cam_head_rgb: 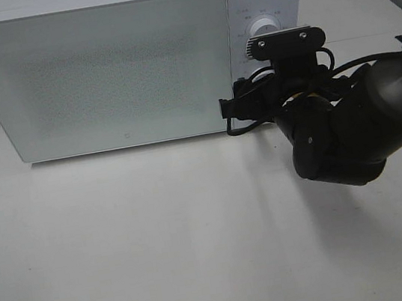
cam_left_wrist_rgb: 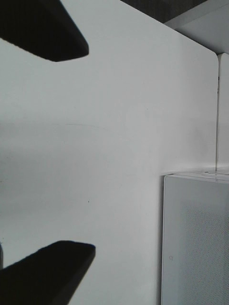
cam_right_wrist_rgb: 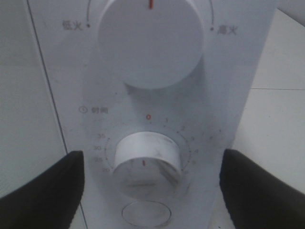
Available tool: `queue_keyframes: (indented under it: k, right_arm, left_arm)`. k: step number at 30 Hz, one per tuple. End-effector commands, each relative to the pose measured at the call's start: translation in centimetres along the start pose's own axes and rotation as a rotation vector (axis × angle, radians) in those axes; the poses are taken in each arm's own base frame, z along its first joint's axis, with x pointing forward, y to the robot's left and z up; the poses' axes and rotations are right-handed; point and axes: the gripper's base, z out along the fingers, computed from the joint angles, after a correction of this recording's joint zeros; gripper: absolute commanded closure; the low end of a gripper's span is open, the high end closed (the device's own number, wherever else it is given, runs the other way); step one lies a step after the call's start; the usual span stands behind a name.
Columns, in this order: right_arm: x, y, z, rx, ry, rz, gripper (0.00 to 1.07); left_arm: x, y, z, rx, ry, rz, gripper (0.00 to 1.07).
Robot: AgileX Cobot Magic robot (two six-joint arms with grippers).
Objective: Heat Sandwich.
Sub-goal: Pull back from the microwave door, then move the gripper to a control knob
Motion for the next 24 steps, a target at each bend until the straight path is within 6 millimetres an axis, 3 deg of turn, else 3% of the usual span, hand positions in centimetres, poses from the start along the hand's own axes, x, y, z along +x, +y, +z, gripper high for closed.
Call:
queue_keyframes:
  k: [1, 24]
  right_arm:
    - [-0.3, 0.05, 0.39, -0.011, -0.011, 0.004, 0.32]
    - [0.23, -0.24, 0.75, -0.002, -0.007, 0.004, 0.32]
  left_arm:
    - [0.17, -0.09, -0.24, 0.005, -0.018, -0.009, 0.09]
    - [0.17, -0.09, -0.24, 0.005, -0.018, -0.009, 0.09]
